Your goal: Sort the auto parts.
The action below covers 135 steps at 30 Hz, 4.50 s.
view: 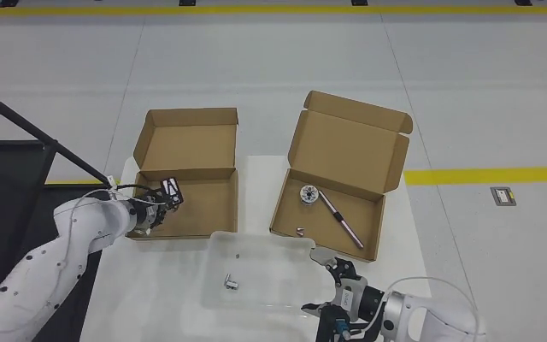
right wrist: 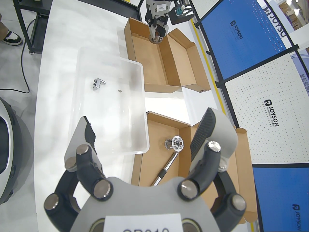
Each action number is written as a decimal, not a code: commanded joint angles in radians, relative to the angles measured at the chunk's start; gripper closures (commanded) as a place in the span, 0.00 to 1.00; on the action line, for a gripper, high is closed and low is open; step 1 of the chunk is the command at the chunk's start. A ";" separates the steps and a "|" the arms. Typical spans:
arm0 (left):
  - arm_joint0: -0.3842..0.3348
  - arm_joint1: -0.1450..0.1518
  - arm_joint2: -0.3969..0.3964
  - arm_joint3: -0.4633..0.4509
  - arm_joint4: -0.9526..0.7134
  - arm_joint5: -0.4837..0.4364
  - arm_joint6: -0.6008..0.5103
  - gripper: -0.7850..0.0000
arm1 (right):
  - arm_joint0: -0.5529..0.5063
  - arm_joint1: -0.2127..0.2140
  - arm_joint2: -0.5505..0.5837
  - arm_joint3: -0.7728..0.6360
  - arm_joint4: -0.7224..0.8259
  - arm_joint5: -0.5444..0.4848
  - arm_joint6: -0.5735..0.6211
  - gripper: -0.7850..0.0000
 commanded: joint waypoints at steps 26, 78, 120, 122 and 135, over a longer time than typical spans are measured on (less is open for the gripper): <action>-0.408 -0.356 0.366 0.745 0.055 -0.153 0.175 0.21 | 0.000 0.000 0.000 0.000 0.000 0.000 0.000 0.00; -0.467 -0.044 0.724 -0.109 0.296 -0.315 0.794 0.00 | -0.012 0.001 0.026 -0.010 0.011 0.061 0.045 0.00; -0.295 -0.106 0.697 -0.296 -0.152 -0.315 -0.202 0.25 | -0.105 0.010 0.196 -0.071 0.064 0.177 0.201 0.00; -0.287 -0.109 0.701 -0.285 -0.143 -0.315 -0.218 0.32 | -0.105 0.010 0.196 -0.071 0.064 0.177 0.201 0.00; -0.256 -0.165 0.724 -0.189 -0.128 -0.315 -0.251 0.34 | -0.105 0.010 0.196 -0.071 0.064 0.177 0.201 0.00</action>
